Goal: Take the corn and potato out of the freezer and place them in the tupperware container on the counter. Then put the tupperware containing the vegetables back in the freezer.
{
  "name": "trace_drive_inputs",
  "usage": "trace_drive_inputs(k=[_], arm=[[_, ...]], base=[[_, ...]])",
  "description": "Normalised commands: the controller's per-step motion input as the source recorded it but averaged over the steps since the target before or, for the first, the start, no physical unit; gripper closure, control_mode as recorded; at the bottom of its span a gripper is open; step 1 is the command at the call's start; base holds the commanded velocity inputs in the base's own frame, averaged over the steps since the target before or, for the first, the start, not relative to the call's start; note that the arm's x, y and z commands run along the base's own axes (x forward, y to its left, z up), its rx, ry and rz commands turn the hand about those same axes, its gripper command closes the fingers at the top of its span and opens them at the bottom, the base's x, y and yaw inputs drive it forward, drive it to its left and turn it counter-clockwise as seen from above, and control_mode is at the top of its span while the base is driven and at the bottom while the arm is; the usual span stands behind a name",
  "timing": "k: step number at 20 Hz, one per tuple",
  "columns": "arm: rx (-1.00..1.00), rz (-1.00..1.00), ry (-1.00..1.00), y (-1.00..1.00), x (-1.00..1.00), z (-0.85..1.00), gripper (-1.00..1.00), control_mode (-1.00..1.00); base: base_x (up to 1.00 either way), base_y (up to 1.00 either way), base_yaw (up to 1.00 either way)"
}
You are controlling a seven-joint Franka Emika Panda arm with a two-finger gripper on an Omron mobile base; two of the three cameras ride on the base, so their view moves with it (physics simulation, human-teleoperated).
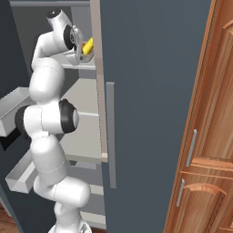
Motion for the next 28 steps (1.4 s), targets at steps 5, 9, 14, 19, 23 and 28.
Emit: trace_drive_inputs(k=[5, 9, 14, 19, 23, 28], arm=[[0.0, 0.0, 0.0, 0.07, 0.29, -0.35, -1.0, -1.0], [0.0, 0.0, 0.0, -0.09, -0.51, -0.32, -1.0, -1.0], [0.0, 0.0, -0.02, -0.15, -0.81, -0.33, -1.0, -1.0], [0.0, 0.0, -0.07, -0.24, -0.98, -0.26, -1.0, -1.0], [0.0, 0.0, -0.45, -0.12, -0.79, -0.19, -1.0, -1.0], [0.0, 0.0, -0.32, -0.17, -0.99, 0.0, -1.0, -1.0]], base=[[0.0, 0.0, 0.0], [0.0, 0.0, 0.0], [0.0, 0.0, 0.0], [0.0, 0.0, 0.0], [0.0, 0.0, 0.0], [0.0, 0.0, 0.0]])
